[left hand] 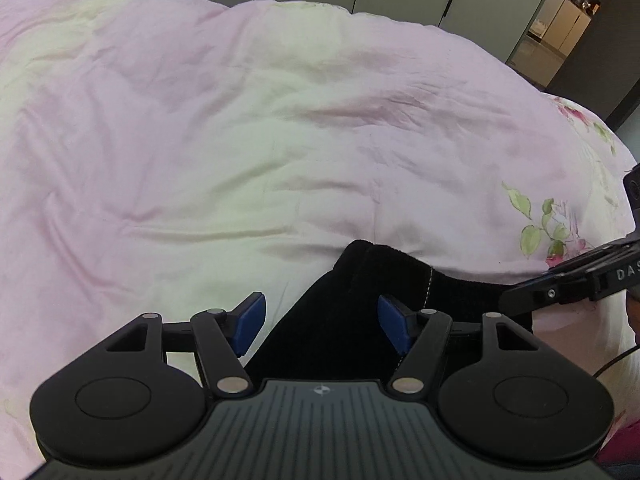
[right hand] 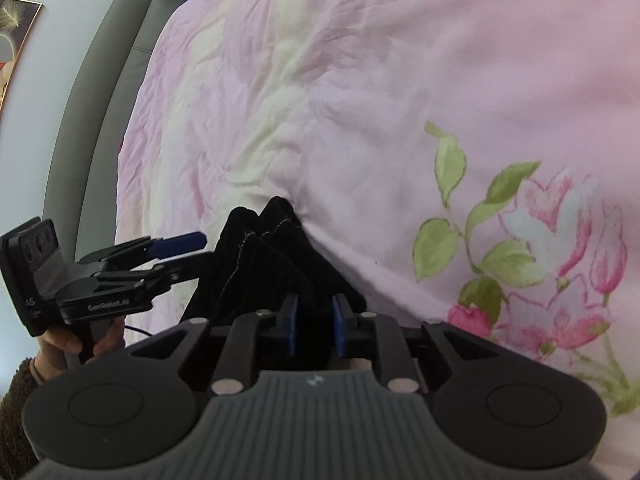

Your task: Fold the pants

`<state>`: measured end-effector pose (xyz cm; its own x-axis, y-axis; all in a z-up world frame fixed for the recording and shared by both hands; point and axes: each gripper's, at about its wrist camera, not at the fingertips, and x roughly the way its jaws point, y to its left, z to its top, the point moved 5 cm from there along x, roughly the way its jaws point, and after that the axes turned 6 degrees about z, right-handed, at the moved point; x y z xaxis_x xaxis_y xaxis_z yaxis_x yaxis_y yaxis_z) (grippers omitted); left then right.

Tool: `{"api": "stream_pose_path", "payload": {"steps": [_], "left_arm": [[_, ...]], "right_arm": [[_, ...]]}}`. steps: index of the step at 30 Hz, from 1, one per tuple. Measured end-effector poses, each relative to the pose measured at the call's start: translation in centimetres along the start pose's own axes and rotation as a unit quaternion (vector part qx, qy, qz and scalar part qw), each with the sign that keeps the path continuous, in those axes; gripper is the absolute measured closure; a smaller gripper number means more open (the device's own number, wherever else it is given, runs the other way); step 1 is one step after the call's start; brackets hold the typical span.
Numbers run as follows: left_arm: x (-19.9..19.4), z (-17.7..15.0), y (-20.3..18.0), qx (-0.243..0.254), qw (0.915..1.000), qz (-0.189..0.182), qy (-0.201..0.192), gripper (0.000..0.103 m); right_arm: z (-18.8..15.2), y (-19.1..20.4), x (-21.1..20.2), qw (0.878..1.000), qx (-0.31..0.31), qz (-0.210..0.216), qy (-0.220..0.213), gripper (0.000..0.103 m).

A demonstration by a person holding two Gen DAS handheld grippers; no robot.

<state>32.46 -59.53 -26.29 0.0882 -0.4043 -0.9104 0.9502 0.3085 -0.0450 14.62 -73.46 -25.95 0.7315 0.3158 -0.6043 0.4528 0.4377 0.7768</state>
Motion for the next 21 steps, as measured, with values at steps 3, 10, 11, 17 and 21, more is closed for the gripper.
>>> {"api": "stream_pose_path", "payload": {"steps": [3,10,11,17,21], "left_arm": [[0.7,0.3,-0.4,-0.014,0.9993,-0.035,0.009,0.054],[-0.4,0.8,-3.1,0.021,0.9995,0.017,-0.015,0.093],[-0.9,0.8,-3.4,0.024,0.9991,0.025,-0.025,0.094],[-3.2,2.6,-2.9,0.022,0.996,0.067,-0.055,0.095],[-0.7,2.6,-3.4,0.019,0.9968,0.065,-0.043,0.095]], "right_arm": [[-0.3,0.1,0.0,1.0,0.003,0.001,0.0,0.076],[-0.8,1.0,0.2,1.0,-0.009,-0.007,-0.006,0.088],[-0.9,1.6,0.1,1.0,-0.026,-0.015,-0.01,0.089],[-0.8,6.8,-1.5,0.987,-0.146,-0.038,-0.046,0.092],[-0.1,6.6,-0.7,0.985,-0.152,-0.072,-0.047,0.092]]}}
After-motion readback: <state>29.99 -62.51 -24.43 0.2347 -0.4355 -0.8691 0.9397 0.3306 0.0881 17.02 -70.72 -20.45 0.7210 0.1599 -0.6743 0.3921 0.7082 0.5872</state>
